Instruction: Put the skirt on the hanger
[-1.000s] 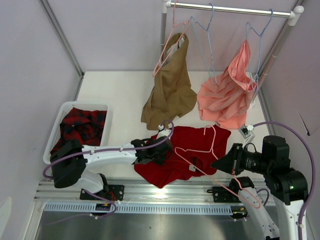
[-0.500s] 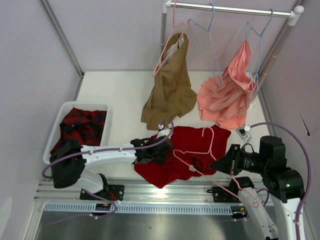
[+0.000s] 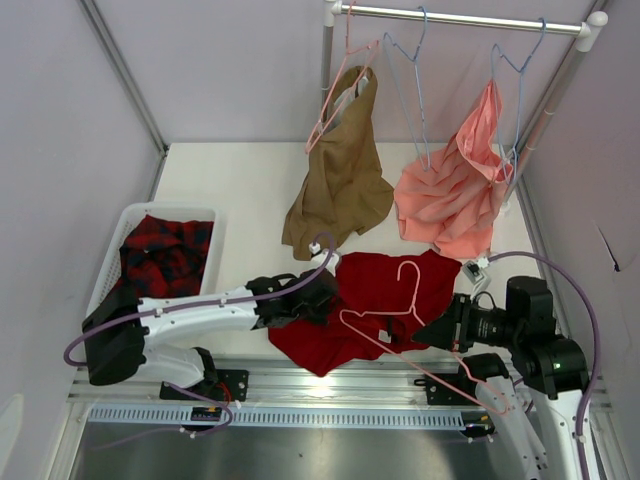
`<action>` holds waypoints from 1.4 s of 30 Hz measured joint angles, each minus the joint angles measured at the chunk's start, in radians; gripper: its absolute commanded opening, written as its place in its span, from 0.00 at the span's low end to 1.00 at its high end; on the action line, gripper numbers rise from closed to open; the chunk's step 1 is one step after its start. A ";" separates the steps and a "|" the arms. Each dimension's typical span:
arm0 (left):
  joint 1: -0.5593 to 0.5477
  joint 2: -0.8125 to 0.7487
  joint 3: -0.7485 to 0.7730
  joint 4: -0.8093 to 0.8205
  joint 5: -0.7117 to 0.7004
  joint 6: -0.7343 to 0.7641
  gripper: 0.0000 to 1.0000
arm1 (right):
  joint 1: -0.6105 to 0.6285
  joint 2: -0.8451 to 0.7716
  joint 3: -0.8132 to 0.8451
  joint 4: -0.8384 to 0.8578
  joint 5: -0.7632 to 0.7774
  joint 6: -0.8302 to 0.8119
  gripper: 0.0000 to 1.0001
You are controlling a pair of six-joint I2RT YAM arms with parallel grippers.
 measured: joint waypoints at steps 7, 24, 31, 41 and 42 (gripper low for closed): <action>0.000 -0.032 -0.040 0.007 0.000 -0.027 0.00 | 0.000 -0.072 -0.125 0.121 -0.029 0.083 0.00; 0.000 -0.263 -0.283 0.202 0.005 -0.095 0.00 | 0.000 -0.145 -0.336 0.360 -0.109 0.214 0.00; 0.000 -0.320 -0.348 0.289 0.026 -0.111 0.00 | 0.000 -0.153 -0.370 0.424 -0.129 0.235 0.00; 0.000 -0.407 -0.475 0.364 0.023 -0.157 0.09 | 0.000 -0.170 -0.461 0.483 -0.139 0.254 0.00; 0.000 -0.413 -0.481 0.364 0.021 -0.162 0.11 | 0.000 -0.171 -0.466 0.491 -0.141 0.256 0.00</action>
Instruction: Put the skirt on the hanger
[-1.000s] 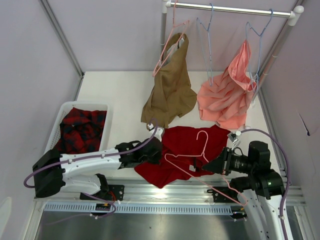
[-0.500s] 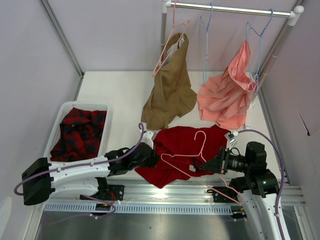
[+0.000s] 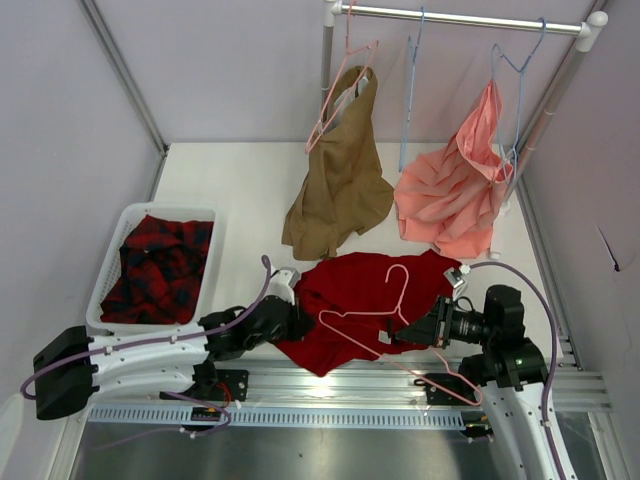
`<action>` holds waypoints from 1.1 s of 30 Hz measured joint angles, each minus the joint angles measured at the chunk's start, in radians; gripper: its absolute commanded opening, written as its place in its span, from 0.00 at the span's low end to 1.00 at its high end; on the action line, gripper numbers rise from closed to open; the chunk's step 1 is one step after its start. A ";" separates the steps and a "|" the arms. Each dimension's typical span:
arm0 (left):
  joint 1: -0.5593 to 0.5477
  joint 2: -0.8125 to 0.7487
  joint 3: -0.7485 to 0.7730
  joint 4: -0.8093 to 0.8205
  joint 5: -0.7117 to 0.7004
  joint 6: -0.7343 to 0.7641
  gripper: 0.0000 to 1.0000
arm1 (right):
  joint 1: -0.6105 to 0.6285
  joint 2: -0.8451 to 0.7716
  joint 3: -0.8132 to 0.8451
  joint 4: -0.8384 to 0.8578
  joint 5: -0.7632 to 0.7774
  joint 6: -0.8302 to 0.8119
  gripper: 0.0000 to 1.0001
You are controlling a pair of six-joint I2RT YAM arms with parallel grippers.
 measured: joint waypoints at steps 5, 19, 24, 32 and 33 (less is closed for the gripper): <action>0.000 -0.016 -0.005 0.001 -0.013 -0.011 0.30 | 0.003 0.000 -0.027 0.042 -0.014 0.015 0.00; -0.005 -0.058 0.013 -0.120 -0.071 -0.047 0.15 | 0.027 0.011 -0.056 0.060 -0.010 0.003 0.00; -0.013 -0.056 0.031 -0.180 -0.086 -0.072 0.06 | 0.028 0.034 -0.045 0.029 0.029 -0.035 0.00; -0.013 -0.021 0.047 -0.208 -0.105 -0.079 0.06 | 0.029 0.047 0.109 -0.072 0.126 -0.089 0.00; -0.013 -0.012 0.053 -0.206 -0.107 -0.079 0.08 | 0.029 0.047 0.130 -0.077 0.136 -0.093 0.00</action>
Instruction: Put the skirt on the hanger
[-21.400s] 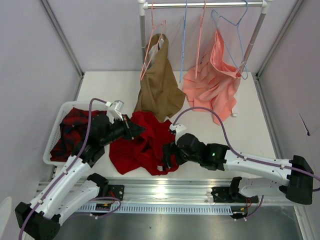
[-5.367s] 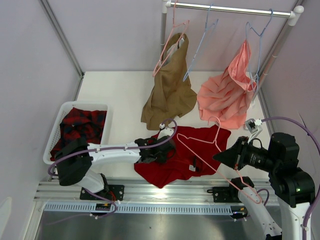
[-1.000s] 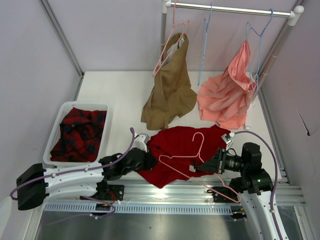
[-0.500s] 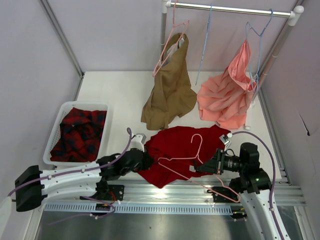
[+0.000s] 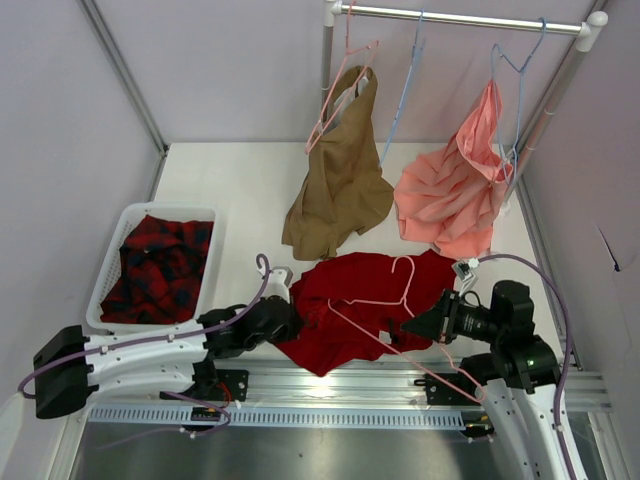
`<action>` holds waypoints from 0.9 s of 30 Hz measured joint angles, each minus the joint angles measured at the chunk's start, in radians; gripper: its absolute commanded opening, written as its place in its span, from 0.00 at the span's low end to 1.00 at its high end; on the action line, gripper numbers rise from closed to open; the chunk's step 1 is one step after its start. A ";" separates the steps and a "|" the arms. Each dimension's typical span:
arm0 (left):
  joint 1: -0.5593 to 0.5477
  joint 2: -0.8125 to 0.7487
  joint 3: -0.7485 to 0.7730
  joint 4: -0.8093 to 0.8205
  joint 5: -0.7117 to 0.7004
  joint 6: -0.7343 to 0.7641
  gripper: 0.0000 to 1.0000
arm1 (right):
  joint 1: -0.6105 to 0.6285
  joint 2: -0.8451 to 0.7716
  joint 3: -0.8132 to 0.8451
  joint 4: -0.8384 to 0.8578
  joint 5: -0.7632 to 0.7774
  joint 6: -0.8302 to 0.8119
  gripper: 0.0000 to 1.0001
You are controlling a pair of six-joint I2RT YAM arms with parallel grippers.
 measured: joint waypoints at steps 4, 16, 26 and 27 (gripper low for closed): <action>0.000 0.022 0.009 0.016 -0.001 0.001 0.08 | 0.000 0.002 0.035 -0.003 0.003 -0.001 0.00; -0.001 0.040 0.013 0.026 -0.011 0.002 0.13 | 0.000 -0.006 0.035 -0.004 -0.034 0.057 0.00; -0.001 0.055 0.016 0.043 -0.024 0.004 0.16 | 0.010 -0.018 0.031 -0.003 -0.066 0.082 0.00; -0.001 0.056 0.016 0.045 -0.024 0.008 0.16 | 0.013 -0.019 0.028 -0.003 -0.066 0.082 0.00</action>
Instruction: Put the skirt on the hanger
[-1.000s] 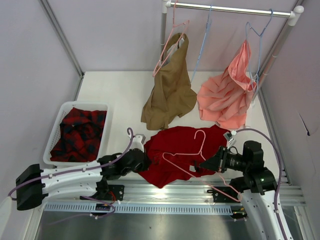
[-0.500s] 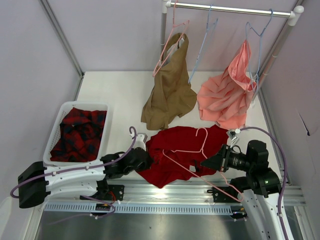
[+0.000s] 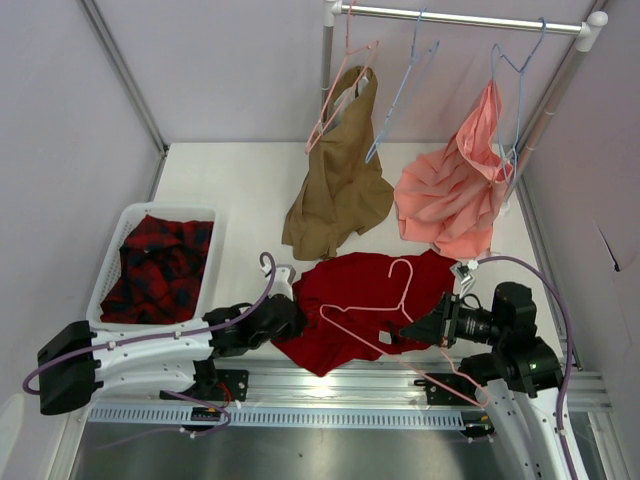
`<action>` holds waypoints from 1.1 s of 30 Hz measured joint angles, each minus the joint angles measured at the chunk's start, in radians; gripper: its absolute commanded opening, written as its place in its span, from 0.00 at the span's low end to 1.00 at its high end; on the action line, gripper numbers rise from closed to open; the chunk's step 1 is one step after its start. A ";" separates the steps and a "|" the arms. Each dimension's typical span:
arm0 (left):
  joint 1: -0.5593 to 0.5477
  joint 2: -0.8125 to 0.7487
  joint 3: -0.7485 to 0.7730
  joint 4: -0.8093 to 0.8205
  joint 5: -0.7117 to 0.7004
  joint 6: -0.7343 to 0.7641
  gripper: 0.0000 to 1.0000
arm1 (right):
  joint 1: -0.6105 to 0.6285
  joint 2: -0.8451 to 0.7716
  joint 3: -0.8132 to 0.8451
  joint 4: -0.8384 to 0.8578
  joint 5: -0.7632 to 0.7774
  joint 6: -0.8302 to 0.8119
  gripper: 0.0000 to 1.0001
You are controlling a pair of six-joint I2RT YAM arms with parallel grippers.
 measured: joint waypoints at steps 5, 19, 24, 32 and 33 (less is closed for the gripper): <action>0.000 0.006 0.007 0.005 -0.002 0.003 0.16 | 0.025 0.000 -0.011 0.003 0.000 0.010 0.00; 0.000 0.015 0.019 0.001 -0.010 0.003 0.17 | 0.248 0.008 -0.012 0.041 0.187 0.085 0.00; 0.000 0.024 0.028 0.000 -0.011 0.003 0.16 | 0.318 0.014 -0.014 0.079 0.272 0.119 0.00; 0.000 0.025 0.030 -0.004 -0.016 0.010 0.17 | 0.385 0.051 -0.038 0.152 0.348 0.163 0.00; 0.000 0.025 0.030 -0.005 -0.019 0.010 0.17 | 0.401 0.058 -0.040 0.158 0.361 0.167 0.00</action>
